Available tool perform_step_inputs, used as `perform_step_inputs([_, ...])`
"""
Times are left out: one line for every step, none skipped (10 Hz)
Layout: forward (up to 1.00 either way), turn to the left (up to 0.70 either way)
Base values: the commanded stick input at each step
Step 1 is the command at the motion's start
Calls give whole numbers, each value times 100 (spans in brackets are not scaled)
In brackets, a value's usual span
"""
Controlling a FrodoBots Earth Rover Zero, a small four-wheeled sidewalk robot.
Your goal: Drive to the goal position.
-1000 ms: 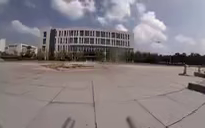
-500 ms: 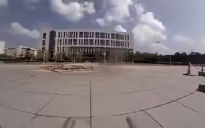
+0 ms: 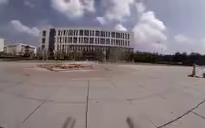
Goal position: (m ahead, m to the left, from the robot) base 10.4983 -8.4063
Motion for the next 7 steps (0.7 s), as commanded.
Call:
perform_step_inputs([70,5])
perform_step_inputs([70,5])
perform_step_inputs([70,5])
perform_step_inputs([70,5])
perform_step_inputs([70,5])
perform_step_inputs([70,5])
perform_step_inputs([70,5])
